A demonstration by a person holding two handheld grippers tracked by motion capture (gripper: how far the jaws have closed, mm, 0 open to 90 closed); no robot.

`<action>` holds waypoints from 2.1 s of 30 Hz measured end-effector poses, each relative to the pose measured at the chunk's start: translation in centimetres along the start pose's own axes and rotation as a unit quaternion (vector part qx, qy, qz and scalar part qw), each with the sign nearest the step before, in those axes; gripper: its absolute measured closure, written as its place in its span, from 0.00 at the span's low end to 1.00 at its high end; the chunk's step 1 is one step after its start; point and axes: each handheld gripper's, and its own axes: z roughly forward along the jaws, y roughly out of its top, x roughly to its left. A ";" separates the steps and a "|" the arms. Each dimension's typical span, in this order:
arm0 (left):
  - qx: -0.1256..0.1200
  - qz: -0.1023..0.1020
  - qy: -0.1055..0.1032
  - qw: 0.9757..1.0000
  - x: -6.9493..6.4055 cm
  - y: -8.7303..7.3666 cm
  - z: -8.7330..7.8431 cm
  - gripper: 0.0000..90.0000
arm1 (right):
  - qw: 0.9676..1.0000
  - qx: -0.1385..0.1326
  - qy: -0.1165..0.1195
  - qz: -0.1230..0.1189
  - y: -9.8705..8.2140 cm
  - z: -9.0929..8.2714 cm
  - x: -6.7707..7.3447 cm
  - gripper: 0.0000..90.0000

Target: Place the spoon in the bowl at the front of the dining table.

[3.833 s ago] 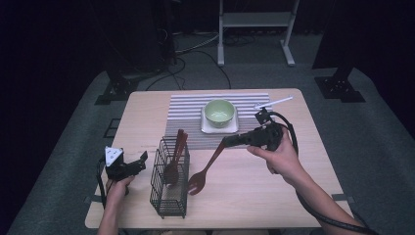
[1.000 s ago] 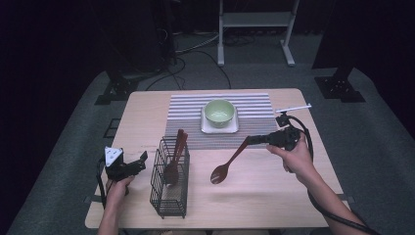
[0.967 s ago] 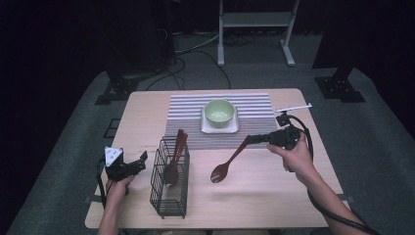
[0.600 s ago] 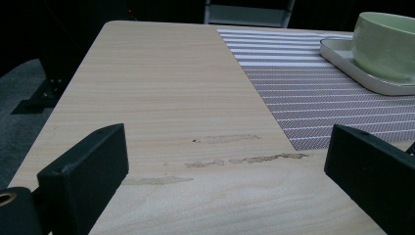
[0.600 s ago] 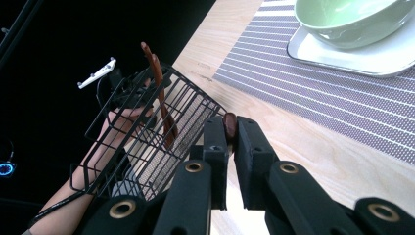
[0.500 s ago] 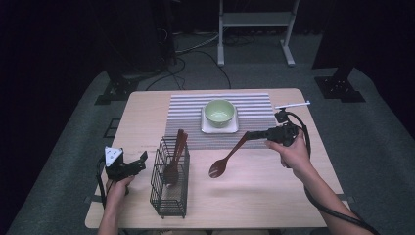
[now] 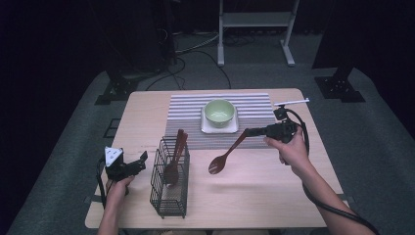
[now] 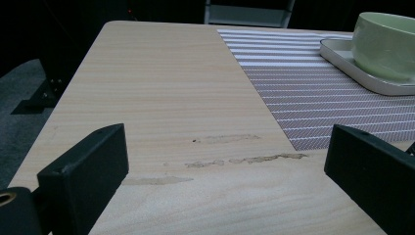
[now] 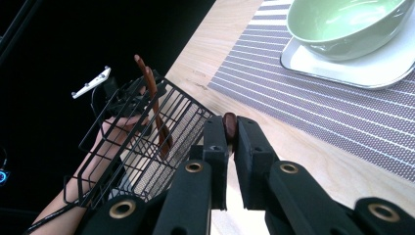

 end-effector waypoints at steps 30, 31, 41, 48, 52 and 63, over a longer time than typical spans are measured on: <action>0.000 0.000 0.000 1.000 0.0 0.0 0.0 0.02 | 1.000 -0.007 -0.016 0.007 1.4 0.4 -0.7 0.92; 0.000 0.000 0.000 1.000 0.0 0.0 0.0 0.02 | 1.000 -0.007 -0.017 0.008 1.4 0.5 -0.7 0.92; -0.001 -0.001 -0.001 1.000 0.0 0.0 0.0 0.02 | 1.000 -0.007 -0.021 0.009 1.7 0.7 -0.9 0.92; -0.001 -0.001 0.000 1.000 0.0 0.0 0.0 0.02 | 1.000 -0.012 -0.025 0.011 2.1 0.8 -1.1 0.92; -0.001 -0.001 -0.001 1.000 0.0 0.0 0.0 0.02 | 0.999 -0.016 -0.031 0.011 2.5 0.6 -1.2 0.92; -0.001 0.000 -0.001 1.000 0.0 0.0 0.0 0.02 | 0.999 -0.029 -0.040 0.022 3.3 0.3 -2.1 0.92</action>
